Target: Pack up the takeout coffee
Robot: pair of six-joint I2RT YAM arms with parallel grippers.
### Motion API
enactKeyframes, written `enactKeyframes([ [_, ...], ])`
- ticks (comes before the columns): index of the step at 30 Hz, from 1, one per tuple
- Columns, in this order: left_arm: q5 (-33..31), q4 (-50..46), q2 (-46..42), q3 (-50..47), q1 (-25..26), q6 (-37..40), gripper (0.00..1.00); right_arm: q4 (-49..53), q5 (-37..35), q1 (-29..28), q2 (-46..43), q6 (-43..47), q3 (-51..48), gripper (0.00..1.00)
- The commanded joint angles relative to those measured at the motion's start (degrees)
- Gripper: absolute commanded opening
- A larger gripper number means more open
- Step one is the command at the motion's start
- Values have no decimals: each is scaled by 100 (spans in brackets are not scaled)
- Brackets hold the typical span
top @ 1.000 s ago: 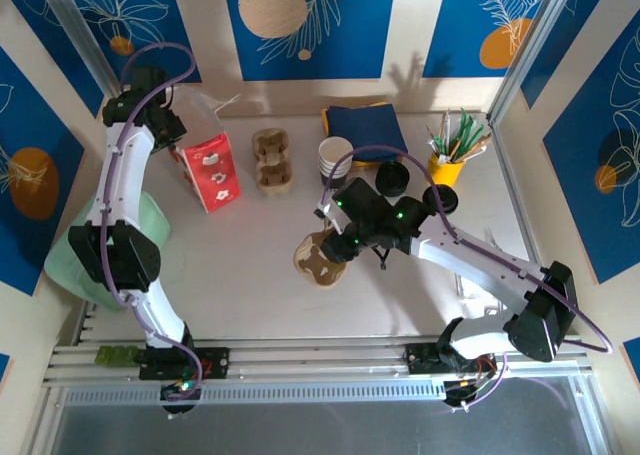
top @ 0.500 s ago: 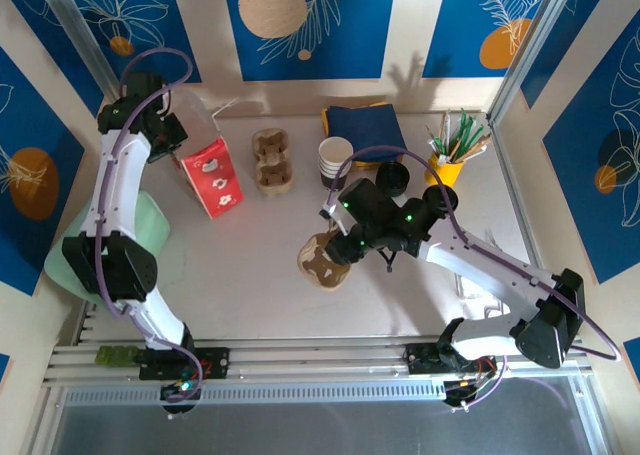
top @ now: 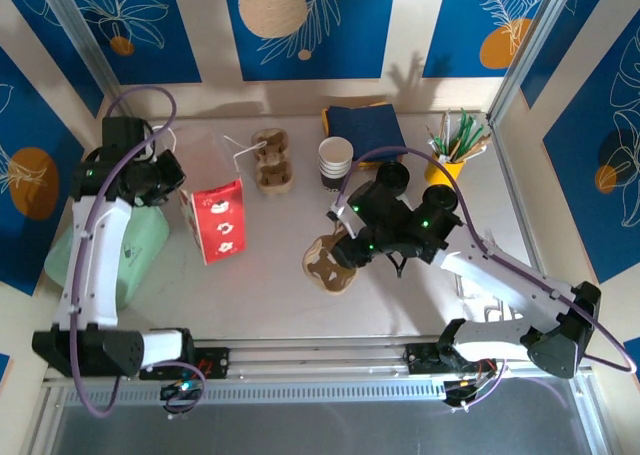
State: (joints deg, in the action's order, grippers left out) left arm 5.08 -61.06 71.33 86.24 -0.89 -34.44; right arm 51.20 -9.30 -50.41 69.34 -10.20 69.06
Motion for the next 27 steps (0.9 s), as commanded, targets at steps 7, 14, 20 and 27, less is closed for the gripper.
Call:
enactKeyframes([
  [7, 1128, -19, -1259, -973, 154, -496, 0, 466, -321, -82, -393, -158, 287, 40],
  [14, 1486, 296, -1958, -1405, 556, -1022, 0, 837, -440, -91, -537, -121, 579, 40],
  [20, 1477, 693, -2037, -1636, 1205, -1388, 0, 1177, -590, -89, -790, 44, 823, 40],
  [27, 1157, 1407, -1717, -1744, 2346, -1767, 0, 1698, -694, -29, -977, -142, 1202, 40],
])
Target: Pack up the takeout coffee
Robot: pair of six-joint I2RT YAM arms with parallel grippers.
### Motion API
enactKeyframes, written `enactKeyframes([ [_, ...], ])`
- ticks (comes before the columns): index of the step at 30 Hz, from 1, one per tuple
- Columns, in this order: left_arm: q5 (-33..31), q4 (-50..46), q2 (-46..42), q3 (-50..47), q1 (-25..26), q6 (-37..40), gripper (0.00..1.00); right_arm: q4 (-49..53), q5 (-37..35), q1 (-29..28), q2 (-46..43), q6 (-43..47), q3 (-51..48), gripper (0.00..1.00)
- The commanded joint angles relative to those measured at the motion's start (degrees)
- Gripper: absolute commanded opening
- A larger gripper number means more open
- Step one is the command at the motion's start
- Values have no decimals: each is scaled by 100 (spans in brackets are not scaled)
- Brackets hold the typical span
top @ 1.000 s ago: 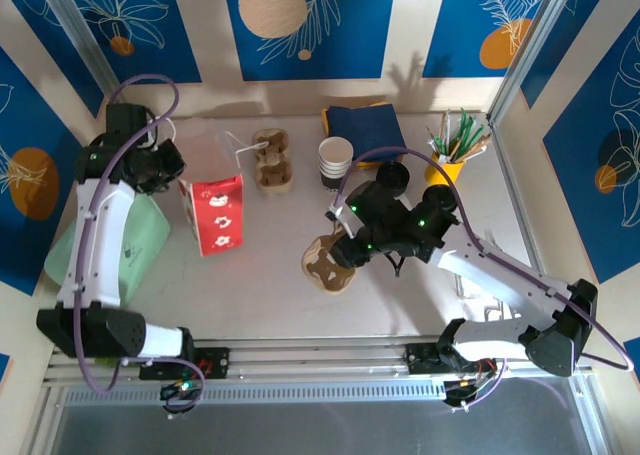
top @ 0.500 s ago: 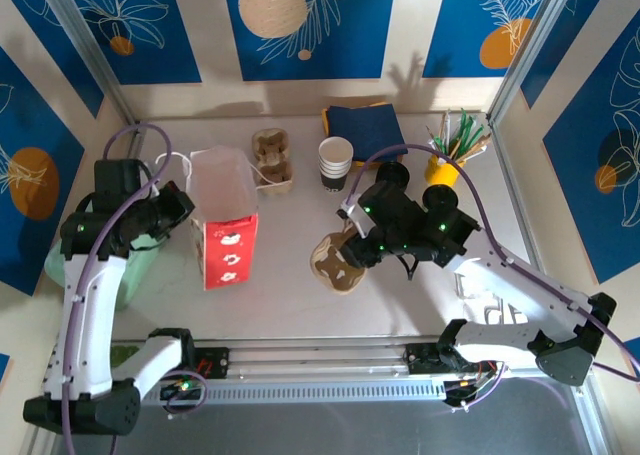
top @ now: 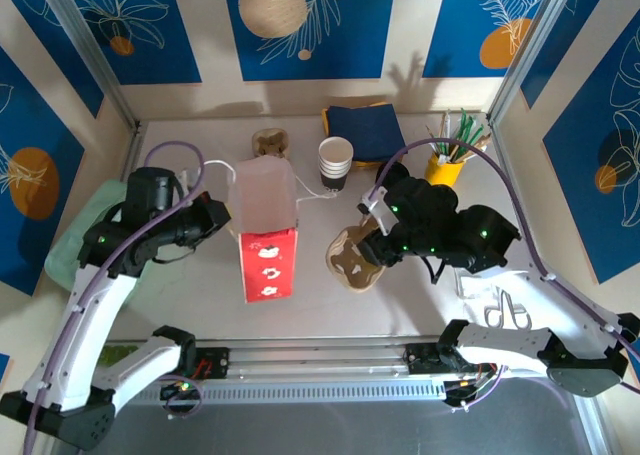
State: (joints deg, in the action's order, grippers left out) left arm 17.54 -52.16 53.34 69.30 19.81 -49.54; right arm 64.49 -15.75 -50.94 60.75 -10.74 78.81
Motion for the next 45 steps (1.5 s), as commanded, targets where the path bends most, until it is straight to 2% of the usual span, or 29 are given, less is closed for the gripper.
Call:
enactKeyframes([
  [1, -136, 590, 157, -34, 420, -288, 0, 442, -22, 27, -153, -124, 290, 40],
  [7, -327, 1201, 571, -40, 1152, -424, 0, 935, -40, 32, -345, -234, 784, 40],
  [12, -134, 1830, 991, -116, 1572, -517, 0, 1326, -45, 49, -360, -295, 1339, 40],
  [19, 455, 2624, 1556, -218, 1815, -548, 0, 1331, 147, 186, -60, -103, 1791, 41],
  [24, 617, 2885, 1648, -419, 1815, -559, 0, 1312, 381, 362, 405, 156, 2151, 41],
  [28, 838, 2849, 1773, -399, 1810, -420, 7, 1398, 835, 521, 861, 423, 2541, 41],
  [32, 859, 2449, 1850, -93, 1805, -110, 20, 1520, 1036, 641, 1303, 707, 2940, 41],
  [34, 776, 2139, 1889, 148, 1796, 105, 24, 1562, 1231, 809, 1515, 887, 3106, 41],
  [37, 565, 1708, 1925, 437, 1783, 373, 36, 1661, 1522, 1071, 1847, 1140, 3320, 41],
  [42, 93, 1146, 1826, 696, 1748, 715, 45, 1875, 1680, 1217, 2431, 1472, 3714, 41],
  [45, 65, 1156, 1728, 648, 1718, 872, 49, 1874, 1698, 1235, 2691, 1577, 3817, 41],
])
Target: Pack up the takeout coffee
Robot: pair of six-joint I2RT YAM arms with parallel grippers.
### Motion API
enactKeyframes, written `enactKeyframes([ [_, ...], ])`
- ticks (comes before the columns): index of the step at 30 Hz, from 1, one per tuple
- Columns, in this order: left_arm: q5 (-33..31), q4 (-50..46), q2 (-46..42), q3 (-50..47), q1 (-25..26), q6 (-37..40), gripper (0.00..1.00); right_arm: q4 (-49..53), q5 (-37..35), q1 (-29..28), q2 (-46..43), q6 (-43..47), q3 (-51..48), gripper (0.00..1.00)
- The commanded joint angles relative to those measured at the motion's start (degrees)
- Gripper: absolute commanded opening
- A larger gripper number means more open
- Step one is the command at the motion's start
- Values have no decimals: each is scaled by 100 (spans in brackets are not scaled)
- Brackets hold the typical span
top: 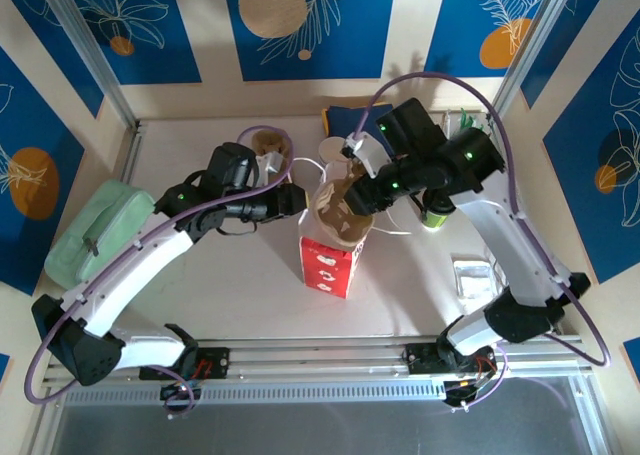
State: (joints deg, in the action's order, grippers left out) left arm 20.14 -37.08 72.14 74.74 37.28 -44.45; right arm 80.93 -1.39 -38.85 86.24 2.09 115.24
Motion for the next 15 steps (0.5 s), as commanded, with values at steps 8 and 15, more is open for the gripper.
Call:
enactKeyframes([
  [8, -94, -250, -268, -205, -359, 363, 48, 185, -44, -38, 428, 615, 80, 42],
  [15, 178, -11, -262, -370, -469, 274, 46, 90, -554, -315, 486, 1118, -132, 44],
])
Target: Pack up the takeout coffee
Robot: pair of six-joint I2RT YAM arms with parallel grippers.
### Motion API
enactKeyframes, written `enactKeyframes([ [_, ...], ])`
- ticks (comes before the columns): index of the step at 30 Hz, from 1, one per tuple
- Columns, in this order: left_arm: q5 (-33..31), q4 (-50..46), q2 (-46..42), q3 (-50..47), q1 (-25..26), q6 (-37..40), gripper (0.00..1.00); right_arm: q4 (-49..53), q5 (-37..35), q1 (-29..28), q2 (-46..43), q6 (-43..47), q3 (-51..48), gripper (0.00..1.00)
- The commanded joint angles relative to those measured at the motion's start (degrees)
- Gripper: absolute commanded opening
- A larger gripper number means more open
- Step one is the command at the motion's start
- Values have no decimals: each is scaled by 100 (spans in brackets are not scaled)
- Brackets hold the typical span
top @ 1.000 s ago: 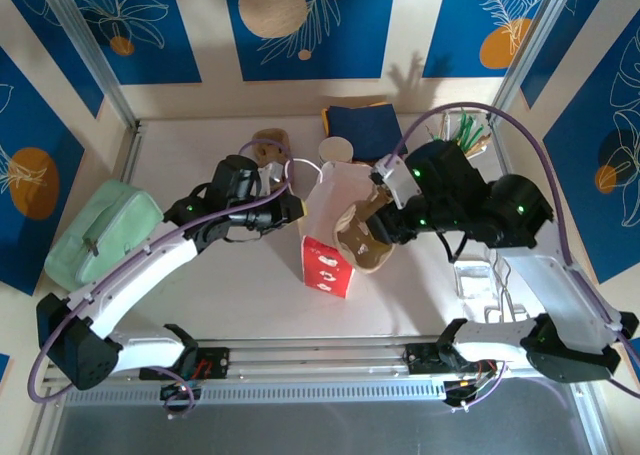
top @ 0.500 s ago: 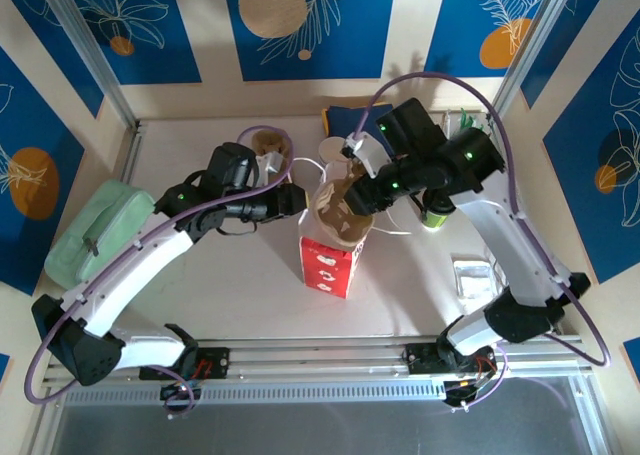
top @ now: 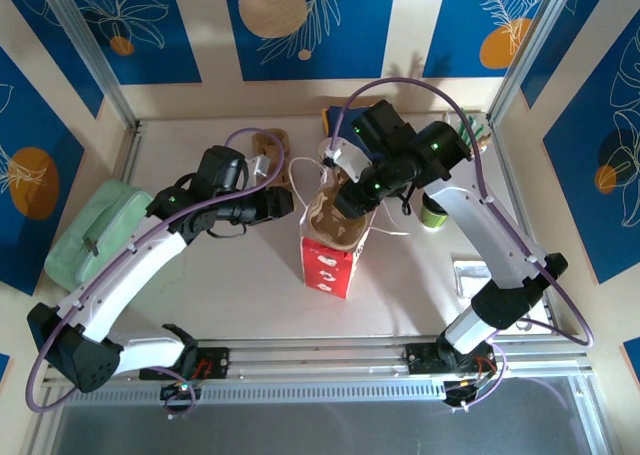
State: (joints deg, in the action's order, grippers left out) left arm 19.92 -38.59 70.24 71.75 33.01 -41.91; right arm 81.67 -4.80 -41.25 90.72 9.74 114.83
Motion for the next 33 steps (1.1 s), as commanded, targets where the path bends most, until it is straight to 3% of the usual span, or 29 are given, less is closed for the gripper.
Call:
enactKeyframes([
  [1, 225, 162, -65, -89, -49, 13, 46, 11, -230, -75, 42, 398, -100, 44],
  [5, 271, 219, -80, -151, -45, -31, 46, -12, -224, -76, 51, 552, -140, 44],
  [15, 352, 379, -138, -323, -49, -109, 46, -293, -1734, -227, 207, 599, -325, 43],
  [20, 363, 422, -132, -366, -47, -133, 45, -449, -2144, -329, 210, 596, -438, 43],
  [33, 423, 475, -288, -501, -120, -221, 45, -731, -2492, -705, 148, 530, -915, 43],
])
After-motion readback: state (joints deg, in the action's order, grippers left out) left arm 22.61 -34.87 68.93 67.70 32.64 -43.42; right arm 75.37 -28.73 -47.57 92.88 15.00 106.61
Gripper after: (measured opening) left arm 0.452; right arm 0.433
